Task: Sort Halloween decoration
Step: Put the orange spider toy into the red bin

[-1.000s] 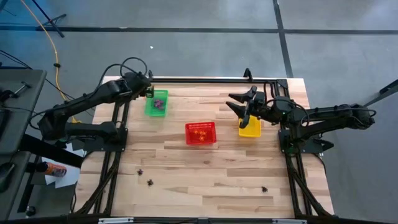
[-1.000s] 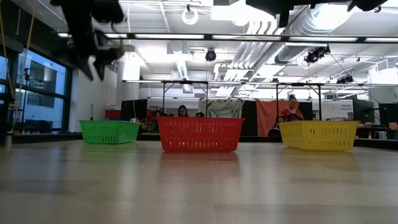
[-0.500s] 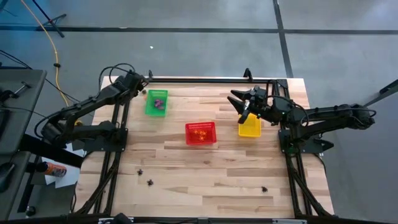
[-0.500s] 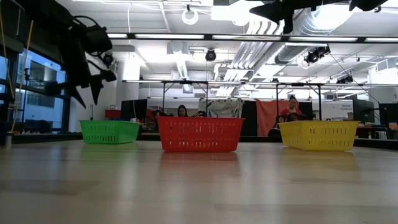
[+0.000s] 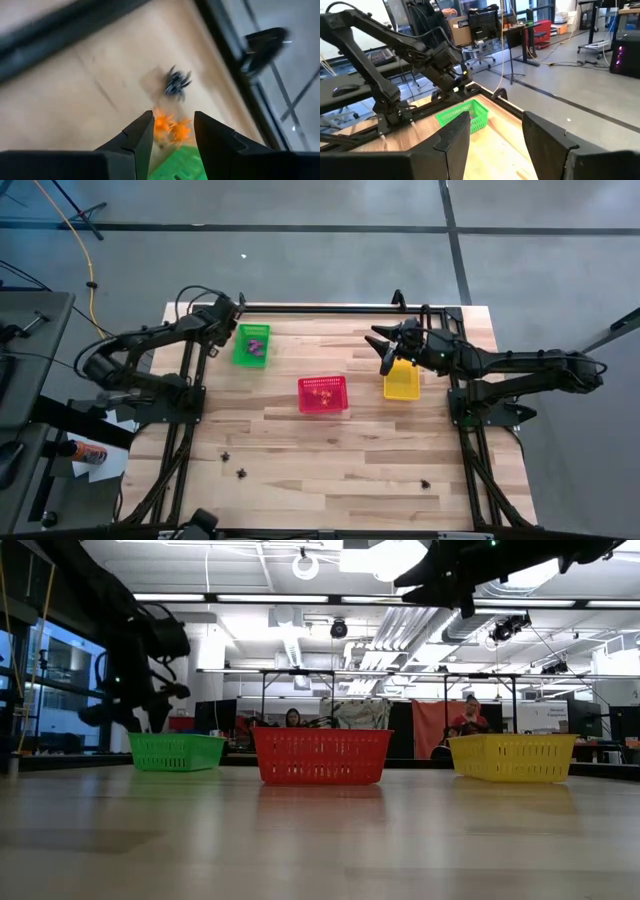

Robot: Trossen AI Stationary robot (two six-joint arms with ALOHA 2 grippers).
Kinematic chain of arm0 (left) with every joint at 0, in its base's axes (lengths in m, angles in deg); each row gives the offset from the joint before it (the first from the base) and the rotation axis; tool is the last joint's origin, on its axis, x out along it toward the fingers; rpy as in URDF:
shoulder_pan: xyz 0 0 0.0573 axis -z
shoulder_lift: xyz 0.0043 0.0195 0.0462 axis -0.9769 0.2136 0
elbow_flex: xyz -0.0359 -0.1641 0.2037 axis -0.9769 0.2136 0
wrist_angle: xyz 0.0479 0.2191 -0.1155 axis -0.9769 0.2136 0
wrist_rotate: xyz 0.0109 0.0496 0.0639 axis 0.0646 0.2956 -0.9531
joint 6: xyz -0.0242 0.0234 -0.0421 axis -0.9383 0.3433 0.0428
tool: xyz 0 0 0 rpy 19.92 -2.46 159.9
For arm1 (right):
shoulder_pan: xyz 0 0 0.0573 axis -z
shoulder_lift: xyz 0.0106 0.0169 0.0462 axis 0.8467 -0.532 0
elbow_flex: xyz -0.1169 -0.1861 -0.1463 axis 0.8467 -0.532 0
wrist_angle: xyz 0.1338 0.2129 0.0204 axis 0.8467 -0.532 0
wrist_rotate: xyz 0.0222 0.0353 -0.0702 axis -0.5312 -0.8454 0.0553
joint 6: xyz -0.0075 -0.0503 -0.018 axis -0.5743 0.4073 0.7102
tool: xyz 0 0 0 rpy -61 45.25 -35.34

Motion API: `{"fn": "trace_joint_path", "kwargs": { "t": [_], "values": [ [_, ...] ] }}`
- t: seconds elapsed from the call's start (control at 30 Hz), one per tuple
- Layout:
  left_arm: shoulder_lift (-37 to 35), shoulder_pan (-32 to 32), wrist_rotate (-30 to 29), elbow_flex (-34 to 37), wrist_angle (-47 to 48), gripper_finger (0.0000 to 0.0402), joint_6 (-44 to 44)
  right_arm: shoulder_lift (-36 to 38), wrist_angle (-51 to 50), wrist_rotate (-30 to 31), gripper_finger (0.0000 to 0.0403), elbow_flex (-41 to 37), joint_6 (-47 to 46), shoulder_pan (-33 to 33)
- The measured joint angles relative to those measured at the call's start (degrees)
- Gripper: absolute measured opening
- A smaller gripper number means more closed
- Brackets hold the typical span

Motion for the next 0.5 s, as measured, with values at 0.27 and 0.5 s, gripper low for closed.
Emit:
{"fn": "trace_joint_path", "kwargs": {
  "t": [0.27, 0.5],
  "values": [
    [7.5, -2.1, 7.1, 0.0, -5.5, 0.0129, -7.3, 0.0, 0.0, -1.3, 0.0176, 0.0, 0.0, 0.6],
    [9.9, -3.2, 9.0, -0.2, -6.8, 0.0129, -10.7, 0.0, 0.0, -1.3, 0.0176, 0.0, 0.0, 0.6]
  ]
}}
